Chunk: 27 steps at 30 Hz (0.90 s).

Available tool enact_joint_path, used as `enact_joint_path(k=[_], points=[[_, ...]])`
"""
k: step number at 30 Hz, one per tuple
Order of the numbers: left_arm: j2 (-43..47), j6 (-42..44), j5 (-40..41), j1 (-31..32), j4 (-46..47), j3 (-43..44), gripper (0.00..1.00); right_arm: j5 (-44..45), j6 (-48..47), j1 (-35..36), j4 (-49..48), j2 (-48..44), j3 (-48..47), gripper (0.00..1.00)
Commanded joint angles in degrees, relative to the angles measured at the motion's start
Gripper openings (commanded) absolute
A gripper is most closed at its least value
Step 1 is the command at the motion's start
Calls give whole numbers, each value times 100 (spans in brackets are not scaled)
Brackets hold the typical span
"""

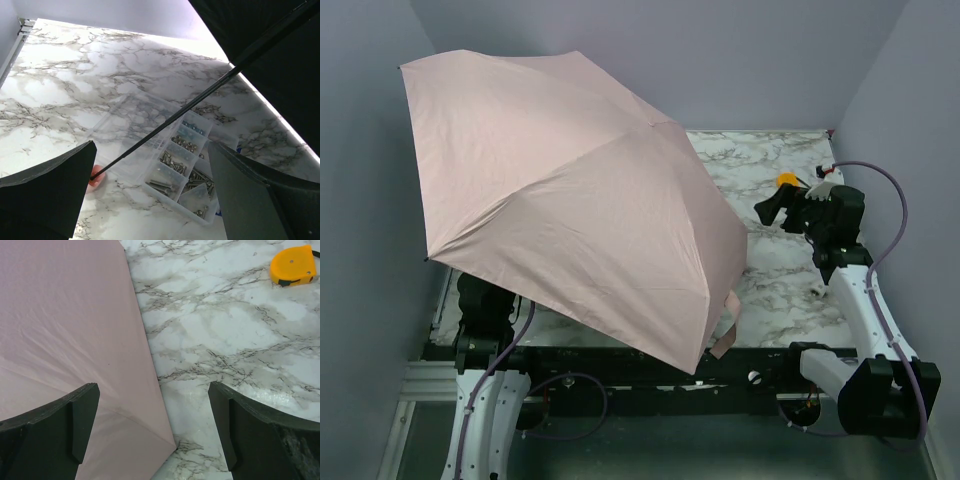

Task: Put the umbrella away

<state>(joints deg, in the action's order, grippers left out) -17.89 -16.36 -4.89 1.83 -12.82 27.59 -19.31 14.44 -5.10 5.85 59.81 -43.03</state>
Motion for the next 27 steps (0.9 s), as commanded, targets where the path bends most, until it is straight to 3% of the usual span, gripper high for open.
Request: enact_joint_path(k=[1,6,12,19,27], points=[[49,-69,-167,-33,186,-52,99,83,90,-19,-100,42,-174,100],[-105,-158,-557,-35,315,-80,99,-282,-54,-19,-144,55,-113,100],[-499,-507,-1016,-41,655,-122,98,-1868,-906,-19,-68,-57,68,100],[-1385,-998,-1617,-42,1863,-128,99,-2720,-1852,-19,178,-180,201,100],[-3205,703,-2742,-42,1898,840,96,-3794,-2436,-21,569,-276,208,100]])
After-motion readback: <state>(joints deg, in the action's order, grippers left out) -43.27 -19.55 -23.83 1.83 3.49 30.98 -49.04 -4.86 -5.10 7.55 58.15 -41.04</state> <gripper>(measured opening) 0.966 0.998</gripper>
